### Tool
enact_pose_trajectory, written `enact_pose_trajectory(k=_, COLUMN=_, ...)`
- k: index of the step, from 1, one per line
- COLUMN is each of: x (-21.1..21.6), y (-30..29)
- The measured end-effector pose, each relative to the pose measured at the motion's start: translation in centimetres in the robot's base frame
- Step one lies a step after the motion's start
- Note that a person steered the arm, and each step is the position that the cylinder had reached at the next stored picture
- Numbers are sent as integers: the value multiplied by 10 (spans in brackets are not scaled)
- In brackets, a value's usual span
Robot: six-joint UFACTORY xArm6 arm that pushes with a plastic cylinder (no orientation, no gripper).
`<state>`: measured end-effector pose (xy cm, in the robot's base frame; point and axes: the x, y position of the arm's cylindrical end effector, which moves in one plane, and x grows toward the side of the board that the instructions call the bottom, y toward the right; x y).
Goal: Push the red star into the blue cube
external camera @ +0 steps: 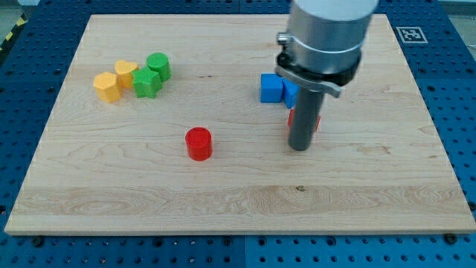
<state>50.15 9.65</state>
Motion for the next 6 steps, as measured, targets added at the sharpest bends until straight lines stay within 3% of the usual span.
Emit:
enact_pose_trajectory(k=3, x=-7, y=44)
enact_pose_trajectory(k=5, x=-13, y=4)
enact_pose_trajectory(k=6, x=-41, y=0)
